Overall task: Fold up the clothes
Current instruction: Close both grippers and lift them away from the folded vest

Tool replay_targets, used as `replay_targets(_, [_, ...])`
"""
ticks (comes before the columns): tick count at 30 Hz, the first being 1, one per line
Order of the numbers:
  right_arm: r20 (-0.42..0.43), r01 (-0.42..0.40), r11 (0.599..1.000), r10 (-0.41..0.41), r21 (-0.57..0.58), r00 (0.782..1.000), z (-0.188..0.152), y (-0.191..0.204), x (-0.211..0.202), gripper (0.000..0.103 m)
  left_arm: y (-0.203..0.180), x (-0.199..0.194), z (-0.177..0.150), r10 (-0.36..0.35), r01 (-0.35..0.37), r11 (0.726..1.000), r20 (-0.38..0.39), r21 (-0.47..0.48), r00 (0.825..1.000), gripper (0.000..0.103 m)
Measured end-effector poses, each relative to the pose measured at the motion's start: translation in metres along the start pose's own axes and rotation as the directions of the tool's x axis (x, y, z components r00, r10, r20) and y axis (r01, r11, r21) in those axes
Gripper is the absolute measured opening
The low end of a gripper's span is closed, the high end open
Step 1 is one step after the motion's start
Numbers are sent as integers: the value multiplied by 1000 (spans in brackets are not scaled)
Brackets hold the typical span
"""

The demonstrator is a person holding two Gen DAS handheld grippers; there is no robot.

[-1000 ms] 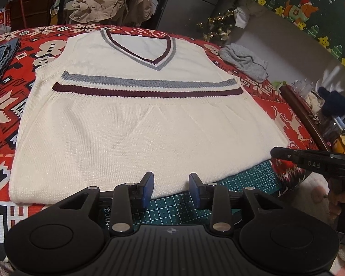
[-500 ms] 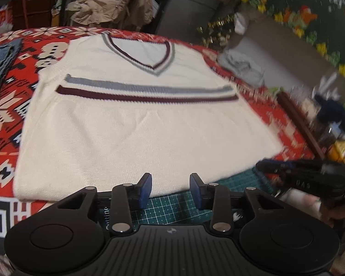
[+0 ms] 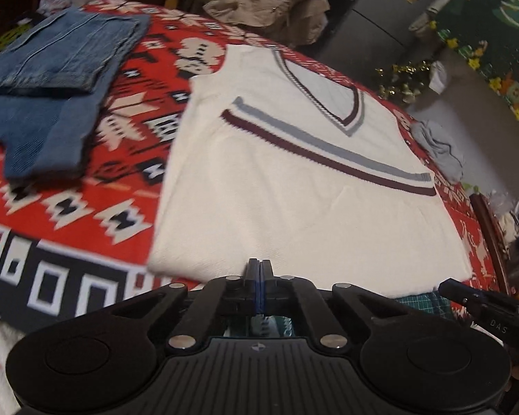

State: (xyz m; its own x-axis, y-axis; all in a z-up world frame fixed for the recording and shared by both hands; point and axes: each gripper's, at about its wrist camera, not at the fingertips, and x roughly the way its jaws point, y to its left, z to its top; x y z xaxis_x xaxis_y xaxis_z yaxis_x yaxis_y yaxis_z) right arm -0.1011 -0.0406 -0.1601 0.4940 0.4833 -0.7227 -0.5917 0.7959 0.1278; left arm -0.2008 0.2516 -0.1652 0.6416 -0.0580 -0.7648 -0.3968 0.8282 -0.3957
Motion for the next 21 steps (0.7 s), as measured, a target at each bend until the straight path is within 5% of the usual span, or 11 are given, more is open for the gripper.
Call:
replay_targets(5, [-2, 0, 1000, 0, 26, 1000, 1, -7, 2, 12, 1, -10, 1, 45, -45, 999, 20, -15, 999, 3])
replay_targets(10, [-7, -1, 1000, 1, 28, 1000, 0, -6, 4, 12, 1, -9, 16, -7, 10, 999, 65, -42, 998, 5])
replay_targets(14, [-8, -1, 1000, 1, 20, 1000, 1, -4, 4, 13, 8, 3, 19, 89, -89, 996, 30, -26, 996, 5])
replay_targets(21, [-18, 2, 999, -1, 45, 1000, -1, -9, 6, 13, 27, -16, 8, 114, -111, 990, 33, -87, 993, 3])
